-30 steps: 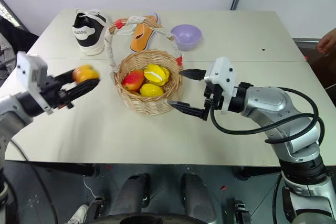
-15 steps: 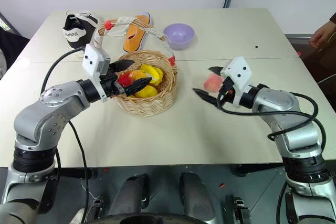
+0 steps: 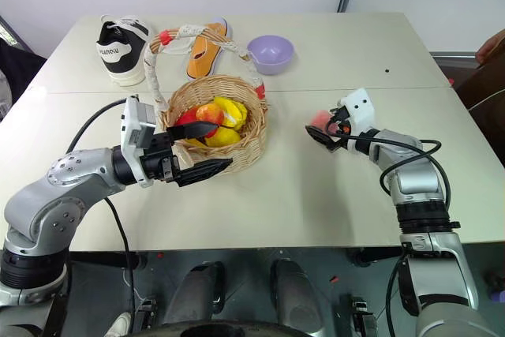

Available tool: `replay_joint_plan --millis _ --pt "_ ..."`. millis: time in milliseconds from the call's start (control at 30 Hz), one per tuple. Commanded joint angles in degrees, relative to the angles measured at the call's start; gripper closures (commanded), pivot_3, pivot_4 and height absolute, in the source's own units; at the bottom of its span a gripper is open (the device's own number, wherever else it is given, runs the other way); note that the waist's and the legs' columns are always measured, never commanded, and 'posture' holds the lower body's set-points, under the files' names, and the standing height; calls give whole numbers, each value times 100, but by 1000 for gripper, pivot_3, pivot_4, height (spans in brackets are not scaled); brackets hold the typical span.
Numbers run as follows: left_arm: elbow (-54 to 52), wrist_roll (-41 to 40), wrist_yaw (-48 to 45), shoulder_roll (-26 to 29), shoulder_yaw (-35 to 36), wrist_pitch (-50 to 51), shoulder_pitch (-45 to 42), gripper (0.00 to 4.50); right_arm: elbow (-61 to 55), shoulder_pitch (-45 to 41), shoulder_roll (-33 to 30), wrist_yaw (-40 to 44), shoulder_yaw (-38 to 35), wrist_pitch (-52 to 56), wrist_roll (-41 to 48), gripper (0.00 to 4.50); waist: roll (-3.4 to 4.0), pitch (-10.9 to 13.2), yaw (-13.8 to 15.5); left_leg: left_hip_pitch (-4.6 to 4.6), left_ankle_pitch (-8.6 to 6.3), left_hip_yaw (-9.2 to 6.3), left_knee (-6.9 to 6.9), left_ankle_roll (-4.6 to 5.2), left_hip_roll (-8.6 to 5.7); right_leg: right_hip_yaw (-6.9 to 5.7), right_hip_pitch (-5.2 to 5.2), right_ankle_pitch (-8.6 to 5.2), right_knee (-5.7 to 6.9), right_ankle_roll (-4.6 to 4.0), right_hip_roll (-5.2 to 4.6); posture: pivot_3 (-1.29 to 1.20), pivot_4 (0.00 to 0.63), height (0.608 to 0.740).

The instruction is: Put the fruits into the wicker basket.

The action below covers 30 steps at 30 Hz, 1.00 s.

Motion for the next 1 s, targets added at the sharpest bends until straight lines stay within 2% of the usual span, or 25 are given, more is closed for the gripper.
replay_joint_plan --millis 33,67,133,267,433,567,667,833,933,1000 --pt "-226 -45 70 31 59 -62 60 26 151 -180 44 83 -154 46 65 0 0 0 -13 0 0 0 1 0 0 0 0 0 1 0 0 0 150 740" --pt "-236 -51 85 33 66 -61 75 26 199 -193 62 90 -160 38 58 0 0 0 -20 1 0 0 1 0 0 0 0 0 1 0 1 0 150 740" --pt "-223 -33 98 65 98 -71 114 0 191 -194 120 113 -200 -40 87 559 1 0 -23 3 0 0 0 0 1 0 0 0 3 0 1 0 150 740" --pt "-142 0 106 151 218 -126 218 0 -294 -60 128 129 -265 -139 106 2130 2 0 -18 4 0 -2 0 0 2 0 0 0 5 0 4 0 150 740" --pt "145 159 72 358 611 -352 465 0 -1443 357 -202 319 -260 -298 1 2130 3 1 -6 2 0 -1 -1 0 2 0 0 0 3 1 2 0 150 740" --pt "454 152 -116 590 1124 -531 827 0 -3290 861 -564 1068 -466 165 1037 2130 5 2 -23 2 0 -1 -6 0 3 -1 -4 -4 3 -4 2 0 150 740" --pt "574 122 -353 691 1434 -742 1085 0 -4281 824 -583 1050 -239 865 1686 2130 5 2 -29 5 0 -1 -8 0 8 -2 -4 -13 3 -14 4 0 150 740" --pt "598 102 -449 759 1617 -813 1252 0 -4460 -149 589 -133 984 1710 1325 2130 4 1 -42 10 0 -1 -1 -2 8 0 -5 -12 1 -25 4 0 150 740" --pt "470 71 -355 713 1619 -794 1327 0 -3855 -627 1413 -963 1415 1832 784 2130 2 1 -17 4 1 -5 -1 -3 8 0 -9 -3 1 -41 3 0 150 740" --pt "384 62 -282 671 1610 -785 1361 0 -3540 -803 1602 -1134 1580 1781 494 2130 2 0 10 -3 1 -4 -2 -4 6 0 -14 -2 -3 -43 0 0 150 740"
